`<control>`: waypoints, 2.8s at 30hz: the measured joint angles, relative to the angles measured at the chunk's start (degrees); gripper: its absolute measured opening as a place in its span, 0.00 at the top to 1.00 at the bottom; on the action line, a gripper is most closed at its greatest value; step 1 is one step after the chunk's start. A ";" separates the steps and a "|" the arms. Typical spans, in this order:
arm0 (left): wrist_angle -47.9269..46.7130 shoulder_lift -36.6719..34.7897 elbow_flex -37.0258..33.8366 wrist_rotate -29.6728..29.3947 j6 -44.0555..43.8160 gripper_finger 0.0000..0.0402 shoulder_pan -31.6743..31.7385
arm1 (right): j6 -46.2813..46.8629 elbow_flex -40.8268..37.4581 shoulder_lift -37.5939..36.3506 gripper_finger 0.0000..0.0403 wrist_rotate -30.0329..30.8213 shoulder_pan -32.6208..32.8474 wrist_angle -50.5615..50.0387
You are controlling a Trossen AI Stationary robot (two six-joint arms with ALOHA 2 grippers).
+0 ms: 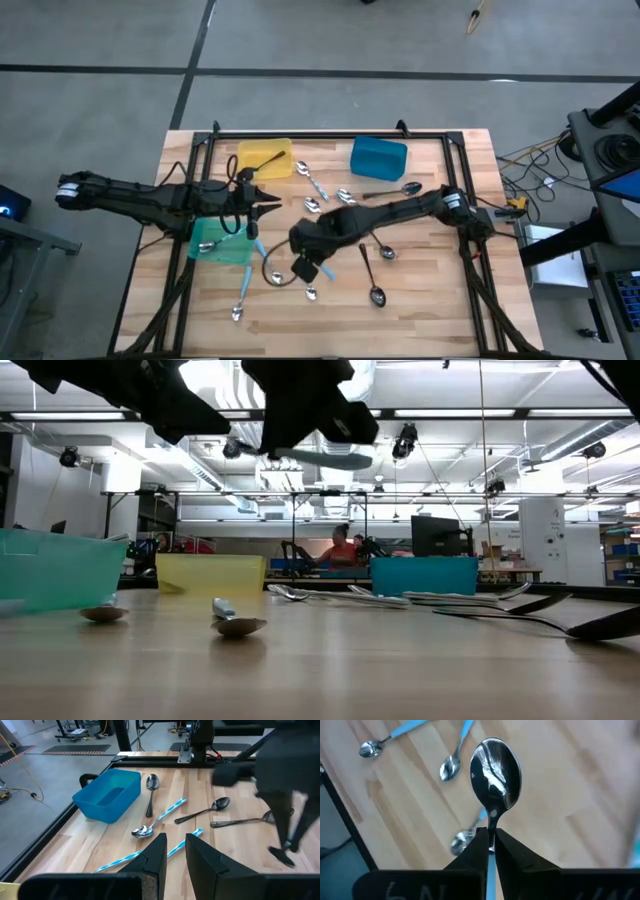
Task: Sort silverware by color (type)
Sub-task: Put the blue spoon into the blue bin, then put the blue patterned spoon into the green bin
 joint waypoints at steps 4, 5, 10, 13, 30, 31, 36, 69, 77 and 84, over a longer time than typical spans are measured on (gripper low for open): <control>0.03 0.00 0.00 0.00 -0.60 0.87 0.00 | -8.17 4.41 -0.02 0.97 0.10 -3.50 -8.36; 0.04 0.00 0.00 0.00 -0.79 0.87 0.00 | -10.37 5.40 -0.02 0.97 0.16 -4.53 -10.76; 0.00 0.02 0.00 0.00 -2.36 0.87 0.00 | -27.39 9.89 -0.14 0.97 0.19 -10.77 -21.66; 0.00 0.27 0.00 0.00 -2.76 0.87 0.00 | -41.28 10.90 -0.23 0.97 0.42 -14.82 -25.01; 0.26 0.63 0.06 -0.02 3.94 0.87 0.00 | -69.96 10.28 -0.42 0.98 1.68 -39.29 -29.61; 0.18 0.61 0.26 -0.02 4.68 0.87 0.00 | -70.75 10.05 -0.43 0.98 1.66 -40.37 -29.64; 0.15 0.50 1.88 -0.03 8.67 0.87 0.00 | -69.50 8.97 -0.42 0.98 1.62 -45.06 -29.65; -3.39 0.72 6.51 -0.66 15.74 0.87 0.02 | -70.28 -4.20 -0.50 0.98 1.45 -47.45 -20.95; -4.13 0.85 6.49 -0.66 15.72 0.87 0.00 | -68.96 -13.58 -5.41 0.98 2.41 -49.79 -14.37; -3.87 1.76 6.49 -0.65 11.47 0.87 0.02 | -61.37 -26.13 -20.90 0.98 3.56 -46.63 0.70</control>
